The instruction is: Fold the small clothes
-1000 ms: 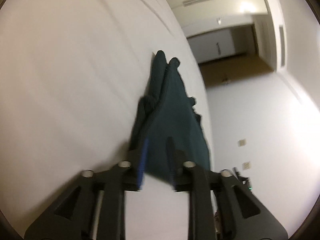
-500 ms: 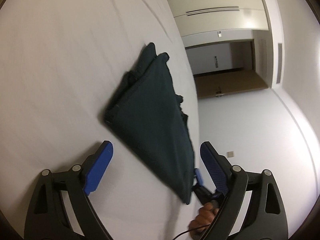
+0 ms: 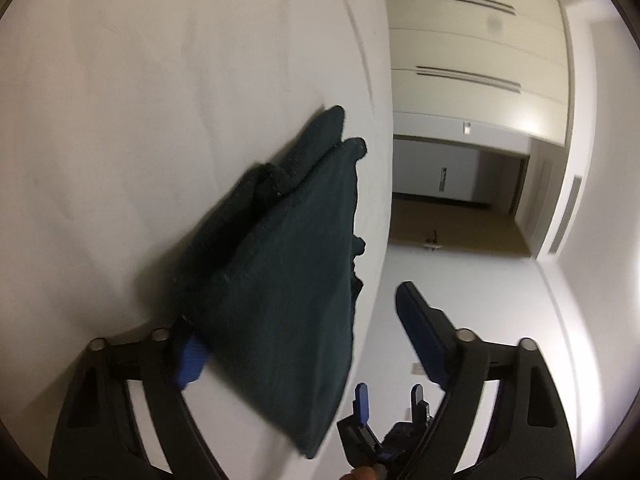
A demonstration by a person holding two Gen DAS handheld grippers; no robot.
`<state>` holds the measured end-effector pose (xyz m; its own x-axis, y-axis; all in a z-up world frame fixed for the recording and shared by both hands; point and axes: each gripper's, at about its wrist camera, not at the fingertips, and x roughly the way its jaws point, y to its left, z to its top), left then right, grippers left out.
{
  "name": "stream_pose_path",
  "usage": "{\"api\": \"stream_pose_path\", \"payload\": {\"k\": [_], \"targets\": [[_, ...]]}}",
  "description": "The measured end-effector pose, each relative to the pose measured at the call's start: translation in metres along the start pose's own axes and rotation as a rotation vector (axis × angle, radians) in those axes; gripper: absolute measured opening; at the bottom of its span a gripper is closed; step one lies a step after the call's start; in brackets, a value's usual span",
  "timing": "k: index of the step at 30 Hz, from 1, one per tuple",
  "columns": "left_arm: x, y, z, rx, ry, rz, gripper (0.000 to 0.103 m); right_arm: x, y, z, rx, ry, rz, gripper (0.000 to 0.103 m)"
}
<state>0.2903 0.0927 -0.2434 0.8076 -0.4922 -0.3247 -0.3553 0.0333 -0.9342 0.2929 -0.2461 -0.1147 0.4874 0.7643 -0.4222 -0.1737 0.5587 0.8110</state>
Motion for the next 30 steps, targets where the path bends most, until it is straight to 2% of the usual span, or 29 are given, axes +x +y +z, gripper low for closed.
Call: {"api": "stream_pose_path", "payload": {"k": [1,3,6,13,16,18,21,23,26,27,28,29,30], "targets": [[0.000,0.003,0.000,-0.014,-0.004,-0.004,0.071,0.004,0.002,0.003,-0.002,0.002,-0.002,0.068],[-0.001,0.009,-0.001,-0.016,-0.015,-0.003,0.055,0.015,0.007,0.009,-0.005,0.019,0.005,0.068],[0.000,0.016,-0.003,-0.001,-0.037,-0.003,0.040,0.038,0.010,0.014,-0.010,0.053,-0.005,0.067],[0.024,0.000,0.015,0.125,-0.014,0.029,0.039,0.089,0.002,0.023,0.025,0.138,-0.032,0.056],[0.036,-0.007,0.020,0.173,0.026,0.056,0.031,0.104,-0.008,0.024,0.054,0.170,-0.072,0.056],[0.041,-0.004,0.023,0.173,0.042,0.075,0.013,0.110,-0.010,0.022,0.042,0.187,-0.079,0.055],[0.043,-0.002,0.025,0.180,0.044,0.080,0.011,0.120,-0.014,0.017,0.005,0.232,-0.136,0.042],[0.043,-0.006,0.024,0.197,0.042,0.083,0.011,0.122,-0.021,0.020,0.038,0.241,-0.126,0.038],[0.031,-0.008,0.020,0.209,0.035,0.084,0.011,0.123,-0.031,0.021,0.053,0.254,-0.119,0.025],[0.033,-0.014,0.018,0.241,0.027,0.094,0.011,0.123,-0.034,0.020,0.055,0.249,-0.115,0.017],[0.042,-0.025,0.018,0.280,0.019,0.105,0.011,0.122,-0.038,0.019,0.062,0.241,-0.112,0.004],[0.044,-0.037,0.013,0.332,0.014,0.114,0.011,0.121,-0.047,0.018,0.081,0.238,-0.109,0.000],[0.042,-0.050,0.006,0.381,0.014,0.118,0.011,0.120,-0.051,0.019,0.101,0.240,-0.080,0.000]]}}
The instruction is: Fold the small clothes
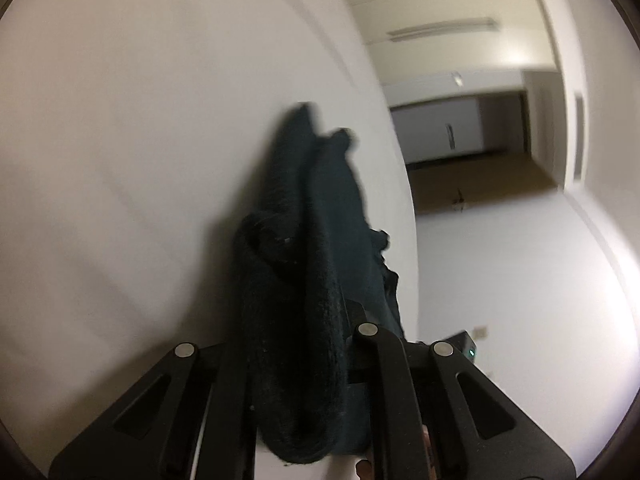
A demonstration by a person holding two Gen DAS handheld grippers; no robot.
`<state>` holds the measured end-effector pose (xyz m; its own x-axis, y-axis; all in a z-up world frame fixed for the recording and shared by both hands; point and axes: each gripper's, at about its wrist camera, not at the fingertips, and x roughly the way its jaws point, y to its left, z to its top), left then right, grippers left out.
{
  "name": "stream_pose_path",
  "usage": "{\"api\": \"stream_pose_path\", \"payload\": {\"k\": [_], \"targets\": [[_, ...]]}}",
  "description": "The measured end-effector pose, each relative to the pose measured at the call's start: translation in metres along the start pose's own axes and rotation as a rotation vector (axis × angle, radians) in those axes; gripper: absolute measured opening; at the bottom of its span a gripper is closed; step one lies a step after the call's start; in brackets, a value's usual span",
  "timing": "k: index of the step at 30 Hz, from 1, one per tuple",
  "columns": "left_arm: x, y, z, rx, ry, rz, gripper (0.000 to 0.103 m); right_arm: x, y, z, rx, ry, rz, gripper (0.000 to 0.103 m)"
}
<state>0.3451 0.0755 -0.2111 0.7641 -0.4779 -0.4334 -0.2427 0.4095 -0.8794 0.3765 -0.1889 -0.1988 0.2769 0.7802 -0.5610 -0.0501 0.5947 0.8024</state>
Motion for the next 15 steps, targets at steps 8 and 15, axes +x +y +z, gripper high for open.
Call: {"api": "stream_pose_path", "payload": {"k": [8,15], "targets": [[0.029,-0.115,-0.071,0.600,0.036,0.123,0.011,-0.038,0.007,0.028,0.090,0.030,0.295,0.092],[0.038,-0.125,-0.096,0.756,0.045,0.200,0.011,-0.022,0.024,0.045,0.035,0.101,0.239,0.095]]}}
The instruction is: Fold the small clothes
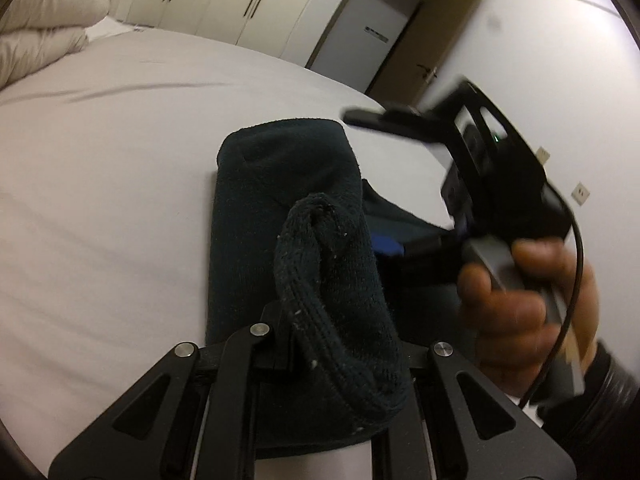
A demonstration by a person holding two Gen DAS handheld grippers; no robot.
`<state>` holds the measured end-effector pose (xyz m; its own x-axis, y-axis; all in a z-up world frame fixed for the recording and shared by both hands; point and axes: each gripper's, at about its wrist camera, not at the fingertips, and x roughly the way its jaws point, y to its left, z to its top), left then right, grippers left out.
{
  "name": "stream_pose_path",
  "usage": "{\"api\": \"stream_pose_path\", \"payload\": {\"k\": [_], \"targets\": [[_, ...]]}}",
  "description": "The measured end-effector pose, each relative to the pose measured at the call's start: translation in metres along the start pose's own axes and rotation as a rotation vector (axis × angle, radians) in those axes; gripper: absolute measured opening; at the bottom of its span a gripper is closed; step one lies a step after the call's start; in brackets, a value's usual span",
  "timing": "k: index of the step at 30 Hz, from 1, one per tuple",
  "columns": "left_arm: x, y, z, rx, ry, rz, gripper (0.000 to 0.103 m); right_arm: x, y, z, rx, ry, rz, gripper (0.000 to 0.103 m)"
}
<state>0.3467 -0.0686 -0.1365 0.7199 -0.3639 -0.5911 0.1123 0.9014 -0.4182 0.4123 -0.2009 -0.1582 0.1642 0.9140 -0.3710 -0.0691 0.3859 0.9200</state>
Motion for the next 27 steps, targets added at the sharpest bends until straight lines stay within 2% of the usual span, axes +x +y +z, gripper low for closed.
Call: {"api": "stream_pose_path", "payload": {"k": [2,4,5,7,10,16,20,27], "targets": [[-0.005,0.002,-0.004,0.032,0.003,0.018,0.011,0.009,0.001,0.005,0.002,0.022,-0.040,0.092],[-0.005,-0.005,-0.007,0.083,0.007,0.048,0.011,0.017,0.002,0.008,-0.004,0.039,-0.103,0.068],[-0.001,-0.009,-0.003,0.100,0.010,0.058,0.011,0.021,0.002,0.009,-0.008,0.051,-0.126,0.061],[-0.006,-0.009,-0.007,0.134,0.012,0.079,0.011,0.023,0.002,0.008,-0.032,0.055,-0.168,0.033],[-0.009,-0.016,-0.011,0.180,0.011,0.101,0.011,0.013,-0.001,0.004,-0.062,0.033,-0.207,0.018],[0.028,-0.058,0.004,0.261,0.052,0.095,0.011,-0.031,-0.013,-0.002,-0.106,-0.013,-0.241,0.013],[0.047,-0.104,0.006,0.334,0.061,0.061,0.011,-0.084,-0.019,-0.002,-0.140,-0.063,-0.249,0.013],[0.094,-0.188,0.004,0.456,0.089,-0.011,0.011,-0.181,-0.049,0.007,-0.129,-0.151,-0.259,0.013]]}}
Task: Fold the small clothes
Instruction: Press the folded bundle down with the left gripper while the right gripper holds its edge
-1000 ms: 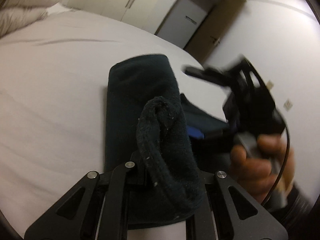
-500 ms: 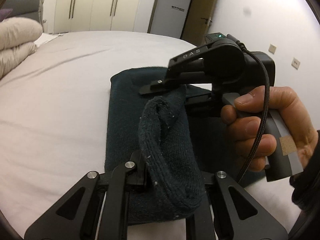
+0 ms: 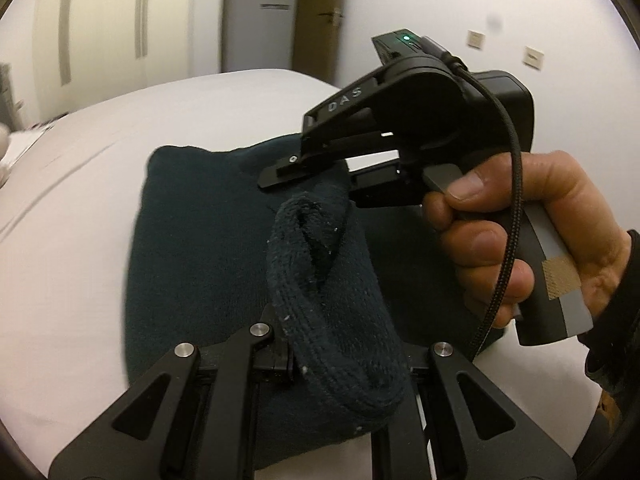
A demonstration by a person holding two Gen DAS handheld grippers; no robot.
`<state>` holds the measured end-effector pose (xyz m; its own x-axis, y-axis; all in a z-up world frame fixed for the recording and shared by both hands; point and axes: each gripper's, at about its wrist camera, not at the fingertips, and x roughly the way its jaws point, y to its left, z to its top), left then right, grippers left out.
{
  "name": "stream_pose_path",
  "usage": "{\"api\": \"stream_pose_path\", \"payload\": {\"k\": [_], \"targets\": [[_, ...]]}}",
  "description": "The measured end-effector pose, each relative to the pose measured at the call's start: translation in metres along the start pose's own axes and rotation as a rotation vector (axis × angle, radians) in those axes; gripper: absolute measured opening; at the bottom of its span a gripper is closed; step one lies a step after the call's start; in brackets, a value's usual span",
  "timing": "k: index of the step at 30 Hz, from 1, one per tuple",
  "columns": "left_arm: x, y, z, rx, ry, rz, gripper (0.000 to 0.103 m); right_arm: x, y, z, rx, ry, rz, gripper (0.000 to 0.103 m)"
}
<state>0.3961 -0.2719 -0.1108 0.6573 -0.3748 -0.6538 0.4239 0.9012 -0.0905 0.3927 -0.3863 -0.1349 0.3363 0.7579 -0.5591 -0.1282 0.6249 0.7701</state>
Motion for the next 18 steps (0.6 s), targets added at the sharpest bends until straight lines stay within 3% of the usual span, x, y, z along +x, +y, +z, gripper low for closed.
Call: {"api": "stream_pose_path", "payload": {"k": [7,13,18], "targets": [[0.035,-0.050,0.020,0.066,0.030,-0.047,0.011,-0.047,-0.052,0.009,0.044,-0.031,-0.025,0.013],[0.069,-0.053,0.021,0.059,0.083,-0.082,0.011,-0.051,-0.101,0.004,0.128,-0.033,-0.044,0.013],[0.078,-0.057,0.031,0.023,0.090,-0.094,0.013,-0.055,-0.106,0.001,0.135,-0.049,-0.033,0.013]]}}
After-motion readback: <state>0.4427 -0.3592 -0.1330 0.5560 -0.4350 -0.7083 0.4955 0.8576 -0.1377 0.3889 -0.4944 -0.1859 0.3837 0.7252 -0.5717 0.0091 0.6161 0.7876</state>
